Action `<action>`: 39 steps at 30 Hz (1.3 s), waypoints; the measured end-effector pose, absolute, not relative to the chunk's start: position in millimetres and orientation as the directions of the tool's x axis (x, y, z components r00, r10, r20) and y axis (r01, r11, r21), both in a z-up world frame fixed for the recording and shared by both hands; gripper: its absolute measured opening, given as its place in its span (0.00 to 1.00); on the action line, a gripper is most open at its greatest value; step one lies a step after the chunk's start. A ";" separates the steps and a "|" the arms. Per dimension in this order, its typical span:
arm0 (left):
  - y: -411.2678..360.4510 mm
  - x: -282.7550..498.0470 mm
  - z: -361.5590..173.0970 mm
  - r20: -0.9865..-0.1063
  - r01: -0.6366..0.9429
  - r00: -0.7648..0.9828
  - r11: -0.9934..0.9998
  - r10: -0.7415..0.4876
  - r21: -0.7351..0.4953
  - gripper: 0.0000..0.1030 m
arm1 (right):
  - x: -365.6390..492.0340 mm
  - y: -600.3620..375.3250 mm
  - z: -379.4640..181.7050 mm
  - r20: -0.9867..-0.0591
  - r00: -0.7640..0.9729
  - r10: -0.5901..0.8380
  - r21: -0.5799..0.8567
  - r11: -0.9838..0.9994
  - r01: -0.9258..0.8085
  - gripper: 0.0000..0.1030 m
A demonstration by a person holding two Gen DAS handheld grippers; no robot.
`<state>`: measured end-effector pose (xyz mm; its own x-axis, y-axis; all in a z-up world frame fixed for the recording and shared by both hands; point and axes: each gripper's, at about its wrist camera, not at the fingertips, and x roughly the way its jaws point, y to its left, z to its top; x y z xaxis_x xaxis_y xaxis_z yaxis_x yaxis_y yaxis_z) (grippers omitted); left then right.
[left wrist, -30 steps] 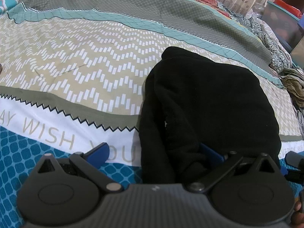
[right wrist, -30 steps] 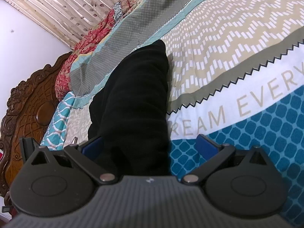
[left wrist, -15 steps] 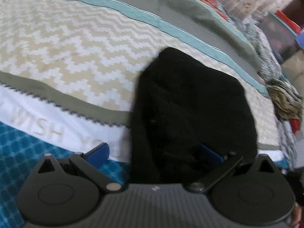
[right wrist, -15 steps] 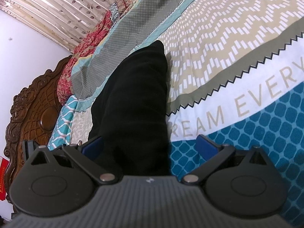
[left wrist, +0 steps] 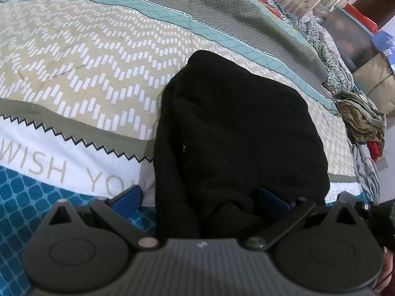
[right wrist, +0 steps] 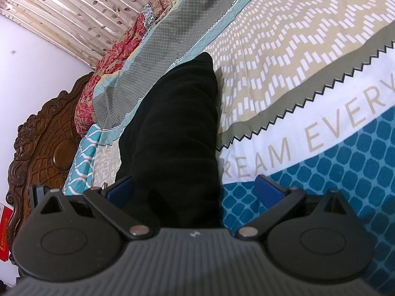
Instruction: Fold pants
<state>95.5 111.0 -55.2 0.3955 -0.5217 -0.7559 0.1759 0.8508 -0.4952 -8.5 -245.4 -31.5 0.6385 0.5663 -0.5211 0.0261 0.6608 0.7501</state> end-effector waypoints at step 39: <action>-61.4 217.9 69.9 -0.502 0.448 0.680 0.845 -0.535 -0.293 0.36 | 111.4 -282.9 81.3 -0.300 0.885 0.355 0.409 0.887 -0.217 0.30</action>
